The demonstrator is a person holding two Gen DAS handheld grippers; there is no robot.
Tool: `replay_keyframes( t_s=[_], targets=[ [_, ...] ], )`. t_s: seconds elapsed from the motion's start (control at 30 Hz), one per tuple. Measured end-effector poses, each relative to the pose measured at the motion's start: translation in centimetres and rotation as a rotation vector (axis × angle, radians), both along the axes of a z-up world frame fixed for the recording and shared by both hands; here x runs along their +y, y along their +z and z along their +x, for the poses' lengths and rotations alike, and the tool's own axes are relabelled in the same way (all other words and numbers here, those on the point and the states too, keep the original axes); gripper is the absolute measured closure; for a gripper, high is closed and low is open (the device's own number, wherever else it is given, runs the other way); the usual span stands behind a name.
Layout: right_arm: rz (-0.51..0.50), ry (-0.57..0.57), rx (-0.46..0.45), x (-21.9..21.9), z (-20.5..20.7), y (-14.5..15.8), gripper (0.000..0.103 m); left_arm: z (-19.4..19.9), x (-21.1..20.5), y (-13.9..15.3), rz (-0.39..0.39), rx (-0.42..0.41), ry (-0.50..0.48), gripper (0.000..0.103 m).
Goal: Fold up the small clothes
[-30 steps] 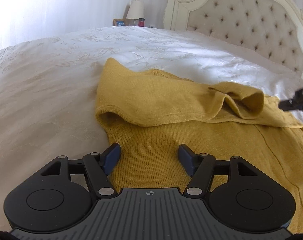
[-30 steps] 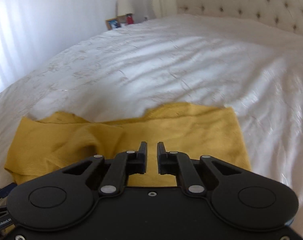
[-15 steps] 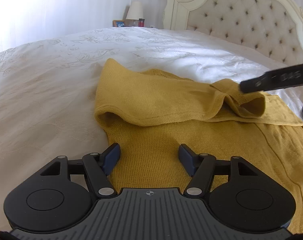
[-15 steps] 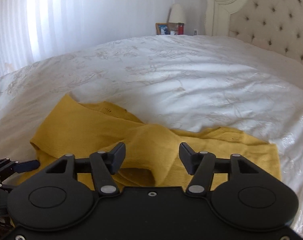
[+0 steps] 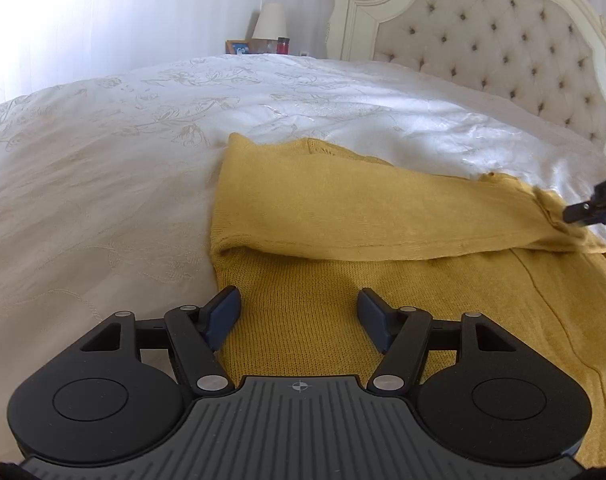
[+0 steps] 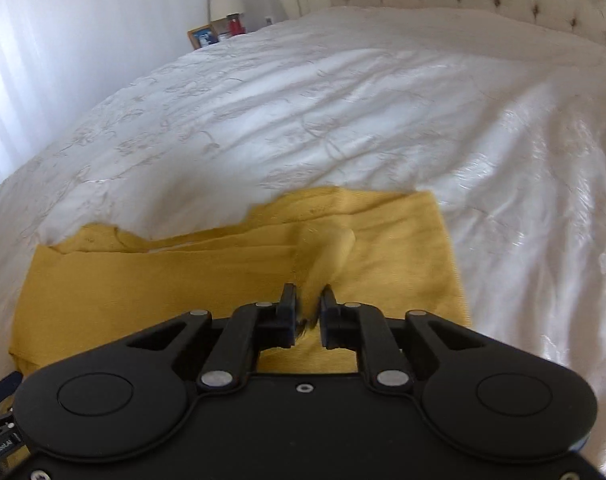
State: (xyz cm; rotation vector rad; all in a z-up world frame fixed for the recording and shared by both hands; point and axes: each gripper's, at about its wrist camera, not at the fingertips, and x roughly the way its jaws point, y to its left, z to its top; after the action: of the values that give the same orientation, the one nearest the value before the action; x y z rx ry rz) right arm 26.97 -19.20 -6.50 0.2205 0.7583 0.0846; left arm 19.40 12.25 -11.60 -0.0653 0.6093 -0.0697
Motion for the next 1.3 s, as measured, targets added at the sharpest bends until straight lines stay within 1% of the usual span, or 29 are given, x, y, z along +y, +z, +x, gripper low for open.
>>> replay_keyframes(
  t_s=[0.03,0.07,0.1,0.13,0.17,0.2,0.3,0.37,0.43,0.53,0.57,0.6,0.63,0.67,0.73,0.83,0.87,0.93,1.03,1.07,1.1,1.13,1.2,1.23,1.27,1.3],
  targets=[
    [0.012,-0.013,0.002,-0.8,-0.2,-0.3,0.077,0.0,0.0,0.0,0.000,0.000,0.000,0.039],
    [0.032,-0.018,-0.003,-1.4,-0.4,-0.5,0.073,0.0,0.0,0.0,0.001,0.000,0.000,0.039],
    [0.052,-0.015,-0.008,-1.8,-0.6,-0.6,0.068,0.0,0.0,0.0,0.002,0.000,0.000,0.039],
    [0.075,-0.007,-0.019,-2.1,-0.9,-0.7,0.053,0.0,-0.1,0.0,0.004,0.001,0.000,0.039],
    [0.093,0.002,-0.032,-2.1,-1.1,-0.8,0.041,0.0,-0.1,0.0,0.006,0.001,0.000,0.039],
    [0.108,0.013,-0.044,-2.2,-1.2,-0.9,0.038,0.1,-0.1,0.0,0.007,0.001,0.001,0.039],
    [0.125,0.033,-0.054,-1.8,-0.9,-1.1,0.037,0.1,-0.2,0.0,0.012,0.002,0.002,0.039],
    [0.101,0.038,-0.047,-1.2,-0.5,-1.3,0.037,0.1,-0.3,0.0,0.016,0.003,0.004,0.039],
    [0.037,0.057,-0.049,-0.2,-0.3,-1.5,0.036,0.1,-0.4,0.0,0.020,0.003,0.005,0.039],
    [-0.127,0.112,-0.065,2.0,-0.3,-2.0,0.033,0.2,-0.4,0.0,0.023,0.004,0.005,0.039],
    [-0.187,0.133,-0.073,2.7,-0.3,-2.2,0.034,0.1,-0.5,0.0,0.024,0.005,0.005,0.039],
    [-0.241,0.155,-0.084,3.2,-0.4,-2.4,0.038,0.1,-0.5,0.0,0.025,0.005,0.005,0.039],
    [-0.271,0.172,-0.099,3.4,-0.5,-2.4,0.055,0.1,-0.6,0.0,0.025,0.006,0.006,0.039],
    [-0.290,0.179,-0.108,3.5,-0.6,-2.3,0.086,0.1,-0.6,0.0,0.025,0.005,0.006,0.039],
    [-0.289,0.152,-0.119,2.8,-0.5,-1.7,0.086,0.1,-0.6,0.0,0.025,0.006,0.006,0.039],
    [-0.178,0.073,-0.137,0.1,-0.4,-0.6,0.086,0.1,-0.7,0.0,0.032,0.006,0.007,0.039],
    [-0.144,0.047,-0.130,-0.9,-0.2,-0.4,0.087,0.2,-0.8,0.0,0.034,0.008,0.008,0.038],
    [-0.118,-0.009,-0.106,-2.4,0.4,-0.6,0.094,0.2,-0.9,0.0,0.038,0.009,0.007,0.038],
    [-0.058,-0.073,-0.051,-4.8,1.4,-1.8,0.093,0.2,-0.9,0.1,0.037,0.014,0.003,0.037],
    [-0.027,-0.093,-0.041,-5.5,1.4,-2.1,0.087,0.3,-0.9,0.1,0.038,0.015,0.001,0.036],
    [0.012,-0.099,-0.047,-6.1,1.2,-2.2,0.083,0.3,-0.9,0.1,0.041,0.015,0.000,0.036],
    [0.052,-0.097,-0.060,-6.5,0.9,-2.2,0.082,0.3,-1.0,0.0,0.047,0.016,-0.001,0.035],
    [0.134,-0.071,-0.064,-7.0,0.5,-2.3,0.065,0.3,-1.3,0.0,0.062,0.018,-0.004,0.033],
    [0.156,-0.057,-0.068,-7.0,0.4,-2.3,0.052,0.3,-1.4,0.0,0.067,0.018,-0.005,0.033],
    [0.171,-0.043,-0.072,-6.9,0.3,-2.3,0.047,0.3,-1.4,0.0,0.070,0.019,-0.006,0.032],
    [0.180,-0.034,-0.067,-6.7,0.4,-2.4,0.046,0.3,-1.4,0.0,0.071,0.019,-0.006,0.032]
  ],
)
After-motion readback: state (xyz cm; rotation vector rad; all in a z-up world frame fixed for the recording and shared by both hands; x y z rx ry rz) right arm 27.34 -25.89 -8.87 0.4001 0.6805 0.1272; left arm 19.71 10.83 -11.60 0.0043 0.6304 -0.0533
